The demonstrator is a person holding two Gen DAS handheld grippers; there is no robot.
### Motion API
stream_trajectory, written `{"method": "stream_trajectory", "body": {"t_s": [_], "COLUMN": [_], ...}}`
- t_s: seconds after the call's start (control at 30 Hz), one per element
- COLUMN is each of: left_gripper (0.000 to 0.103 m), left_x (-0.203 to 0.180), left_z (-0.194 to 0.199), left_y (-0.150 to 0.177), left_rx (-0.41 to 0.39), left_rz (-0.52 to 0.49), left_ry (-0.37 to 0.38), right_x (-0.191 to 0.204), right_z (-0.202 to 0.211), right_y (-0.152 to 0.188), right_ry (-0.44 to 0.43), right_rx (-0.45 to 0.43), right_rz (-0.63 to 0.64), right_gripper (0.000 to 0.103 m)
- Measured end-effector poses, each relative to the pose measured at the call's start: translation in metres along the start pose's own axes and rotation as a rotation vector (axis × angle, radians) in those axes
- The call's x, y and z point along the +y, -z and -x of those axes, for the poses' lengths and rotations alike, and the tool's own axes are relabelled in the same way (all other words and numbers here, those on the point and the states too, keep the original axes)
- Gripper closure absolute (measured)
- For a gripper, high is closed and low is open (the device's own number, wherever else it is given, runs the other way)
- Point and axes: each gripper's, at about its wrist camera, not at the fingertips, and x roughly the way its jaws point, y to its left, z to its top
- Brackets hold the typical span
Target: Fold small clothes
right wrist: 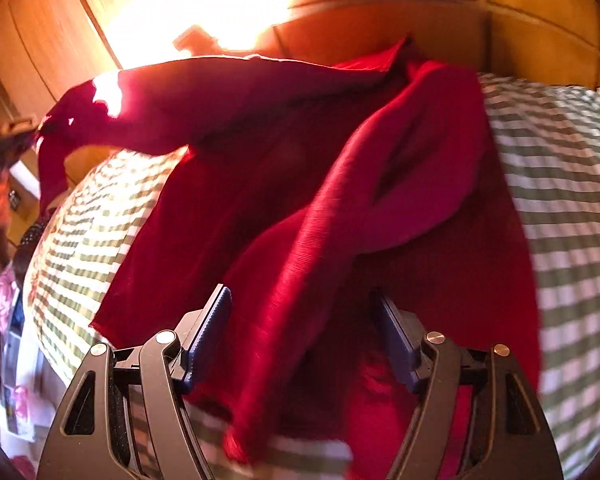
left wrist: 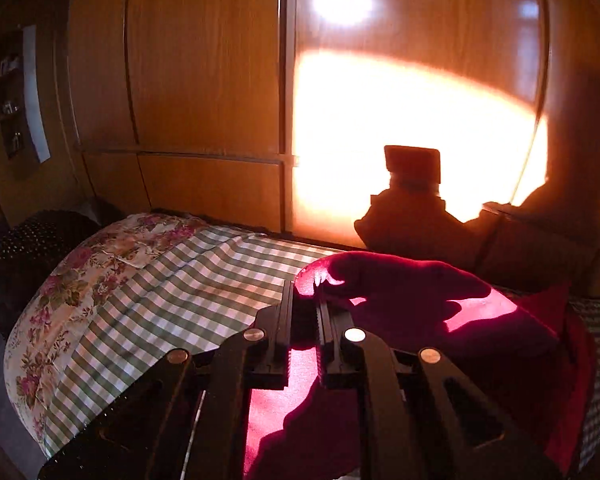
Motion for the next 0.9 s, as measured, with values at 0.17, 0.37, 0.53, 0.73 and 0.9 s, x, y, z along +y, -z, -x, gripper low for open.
{"method": "stream_trajectory", "body": {"t_s": [0.17, 0.37, 0.53, 0.73, 0.9], "left_gripper": [0.031, 0.029, 0.029, 0.027, 0.033], "left_x": [0.013, 0.018, -0.004, -0.022, -0.027], "left_z": [-0.016, -0.019, 0.001, 0.023, 0.028], "left_y": [0.018, 0.083, 0.148, 0.207, 0.225], "left_rx": [-0.009, 0.106, 0.252, 0.389, 0.443], "left_rz": [0.020, -0.028, -0.049, -0.060, 0.010], "left_ry": [-0.066, 0.112, 0.370, 0.531, 0.611], "right_x": [0.017, -0.097, -0.256, -0.302, -0.240], "right_z": [0.017, 0.090, 0.115, 0.114, 0.088], "right_y": [-0.009, -0.065, -0.120, -0.101, -0.048], "right_ry": [0.188, 0.760, 1.065, 0.838, 0.459], "right_rx": [-0.047, -0.205, -0.161, -0.191, -0.124], "right_rz": [0.260, 0.255, -0.067, -0.338, -0.335], "right_gripper": [0.094, 0.095, 0.083, 0.010, 0.010]}}
